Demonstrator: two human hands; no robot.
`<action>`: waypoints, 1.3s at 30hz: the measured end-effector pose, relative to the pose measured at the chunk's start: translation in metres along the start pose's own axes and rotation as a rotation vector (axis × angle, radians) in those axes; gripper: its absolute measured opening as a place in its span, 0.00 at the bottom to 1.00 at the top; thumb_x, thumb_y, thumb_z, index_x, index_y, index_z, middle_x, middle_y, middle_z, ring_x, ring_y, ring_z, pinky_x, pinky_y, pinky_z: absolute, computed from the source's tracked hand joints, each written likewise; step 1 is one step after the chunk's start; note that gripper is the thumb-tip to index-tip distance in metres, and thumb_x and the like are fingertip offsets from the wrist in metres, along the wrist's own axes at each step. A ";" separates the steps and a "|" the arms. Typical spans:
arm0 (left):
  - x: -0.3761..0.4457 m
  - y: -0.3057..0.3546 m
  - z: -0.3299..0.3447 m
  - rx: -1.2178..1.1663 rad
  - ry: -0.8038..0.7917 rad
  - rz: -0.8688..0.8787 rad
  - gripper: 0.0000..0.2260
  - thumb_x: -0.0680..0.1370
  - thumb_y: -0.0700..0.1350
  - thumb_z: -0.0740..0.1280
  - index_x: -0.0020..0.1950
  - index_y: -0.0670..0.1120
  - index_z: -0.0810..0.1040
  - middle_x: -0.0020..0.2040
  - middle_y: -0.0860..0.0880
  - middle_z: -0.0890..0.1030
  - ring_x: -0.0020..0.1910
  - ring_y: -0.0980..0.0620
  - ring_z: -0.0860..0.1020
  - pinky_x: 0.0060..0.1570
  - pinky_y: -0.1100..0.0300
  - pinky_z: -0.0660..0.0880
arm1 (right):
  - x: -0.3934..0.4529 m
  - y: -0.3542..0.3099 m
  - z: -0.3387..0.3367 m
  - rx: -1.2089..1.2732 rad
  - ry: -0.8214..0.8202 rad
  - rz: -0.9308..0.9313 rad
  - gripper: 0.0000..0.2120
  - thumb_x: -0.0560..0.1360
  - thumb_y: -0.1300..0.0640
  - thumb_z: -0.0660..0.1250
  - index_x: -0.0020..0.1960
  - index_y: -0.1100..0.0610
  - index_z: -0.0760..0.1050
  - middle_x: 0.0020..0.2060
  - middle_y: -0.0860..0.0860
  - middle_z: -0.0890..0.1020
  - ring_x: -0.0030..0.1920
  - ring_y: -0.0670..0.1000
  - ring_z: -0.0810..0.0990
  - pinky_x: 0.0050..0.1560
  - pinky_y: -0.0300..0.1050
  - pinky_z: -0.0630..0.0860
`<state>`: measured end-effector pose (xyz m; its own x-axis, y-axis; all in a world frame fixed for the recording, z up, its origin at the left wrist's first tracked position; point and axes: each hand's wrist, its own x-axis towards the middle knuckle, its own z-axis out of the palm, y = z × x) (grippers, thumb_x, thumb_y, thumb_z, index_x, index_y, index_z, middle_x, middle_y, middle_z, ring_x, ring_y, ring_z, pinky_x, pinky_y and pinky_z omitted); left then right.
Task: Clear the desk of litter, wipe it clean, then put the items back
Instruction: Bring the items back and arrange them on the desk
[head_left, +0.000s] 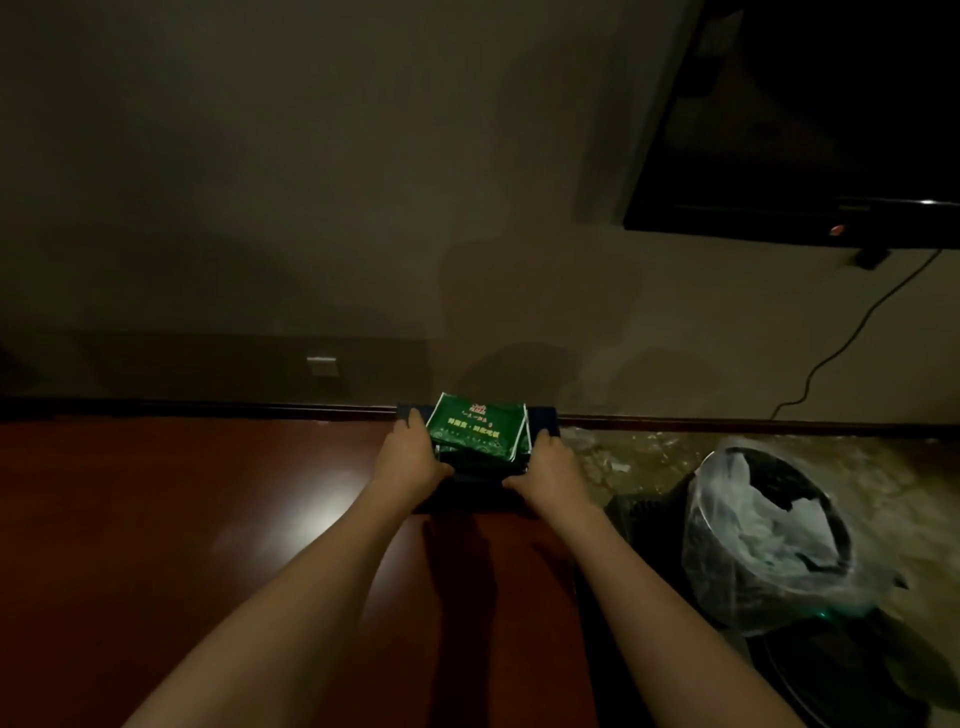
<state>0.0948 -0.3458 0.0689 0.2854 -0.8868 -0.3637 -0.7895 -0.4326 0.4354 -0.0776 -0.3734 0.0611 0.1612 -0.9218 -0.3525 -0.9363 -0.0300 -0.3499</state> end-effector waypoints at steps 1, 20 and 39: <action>0.008 0.000 0.004 -0.004 0.000 -0.009 0.45 0.71 0.48 0.75 0.76 0.39 0.50 0.73 0.39 0.62 0.70 0.40 0.65 0.65 0.51 0.66 | 0.007 -0.001 0.002 0.013 -0.025 0.012 0.46 0.72 0.49 0.73 0.76 0.66 0.49 0.72 0.61 0.62 0.73 0.59 0.61 0.71 0.49 0.62; -0.017 -0.029 -0.002 0.151 0.174 0.025 0.10 0.76 0.41 0.62 0.56 0.42 0.73 0.57 0.43 0.76 0.57 0.43 0.74 0.49 0.53 0.71 | -0.007 -0.017 -0.005 -0.086 0.129 -0.046 0.11 0.78 0.58 0.65 0.57 0.63 0.72 0.53 0.58 0.79 0.54 0.57 0.78 0.49 0.47 0.75; -0.489 -0.421 -0.082 -0.059 0.524 -0.782 0.08 0.78 0.43 0.62 0.56 0.47 0.74 0.54 0.48 0.78 0.51 0.50 0.78 0.47 0.58 0.74 | -0.407 -0.404 0.231 -0.321 -0.166 -1.276 0.03 0.78 0.58 0.61 0.49 0.57 0.70 0.46 0.53 0.77 0.47 0.54 0.76 0.43 0.47 0.71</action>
<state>0.3325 0.2565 0.1312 0.9421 -0.2948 -0.1597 -0.2454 -0.9308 0.2708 0.3075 0.1036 0.1452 0.9917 -0.1220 -0.0410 -0.1287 -0.9447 -0.3016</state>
